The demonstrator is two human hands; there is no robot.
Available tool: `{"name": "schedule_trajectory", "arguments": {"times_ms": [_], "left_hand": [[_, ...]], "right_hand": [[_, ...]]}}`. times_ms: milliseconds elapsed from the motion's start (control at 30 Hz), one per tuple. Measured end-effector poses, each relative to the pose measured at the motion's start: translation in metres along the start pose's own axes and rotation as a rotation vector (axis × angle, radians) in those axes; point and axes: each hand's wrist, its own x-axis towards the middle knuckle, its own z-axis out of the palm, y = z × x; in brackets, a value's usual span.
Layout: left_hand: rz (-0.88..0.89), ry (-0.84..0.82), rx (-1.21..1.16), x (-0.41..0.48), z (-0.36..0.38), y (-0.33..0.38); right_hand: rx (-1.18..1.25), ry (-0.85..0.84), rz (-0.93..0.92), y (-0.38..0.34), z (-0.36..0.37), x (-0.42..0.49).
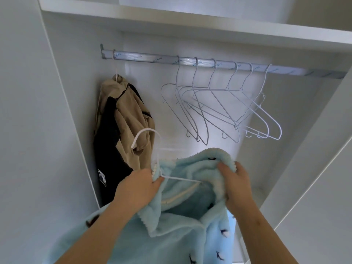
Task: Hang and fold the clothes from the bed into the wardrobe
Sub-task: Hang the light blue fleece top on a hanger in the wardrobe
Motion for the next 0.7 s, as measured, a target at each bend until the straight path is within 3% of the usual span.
{"name": "schedule_trajectory", "arguments": {"times_ms": [167, 267, 333, 433, 467, 500, 567, 633, 700], "left_hand": [[-0.010, 0.182, -0.058, 0.005, 0.002, 0.011], [0.016, 0.172, -0.293, 0.004, -0.012, 0.010], [0.100, 0.144, -0.384, 0.002, -0.025, 0.009], [0.159, 0.121, -0.458, -0.001, -0.041, 0.011], [0.167, 0.111, -0.474, -0.001, -0.044, 0.012], [0.170, 0.109, -0.489, -0.002, -0.047, 0.014], [0.178, 0.114, -0.507, -0.003, -0.049, 0.016], [0.152, 0.131, -0.626, -0.004, -0.050, 0.018], [0.113, 0.197, -0.680, -0.004, -0.053, 0.022]], "right_hand": [[-0.072, -0.627, 0.006, -0.005, 0.025, -0.040], [-0.276, -0.825, -0.085, -0.012, 0.021, -0.045], [-0.303, -0.650, -0.232, -0.014, 0.015, -0.041], [-0.585, -0.009, -0.656, -0.012, 0.008, -0.029], [-0.716, 0.077, -0.721, -0.013, 0.007, -0.024], [-0.842, 0.051, -0.717, -0.015, 0.007, -0.019], [-0.985, -0.165, -0.648, -0.015, 0.006, -0.014], [-0.907, -0.358, -0.523, -0.010, 0.008, -0.013], [-0.849, -0.442, -0.440, -0.001, 0.009, -0.014]]}}
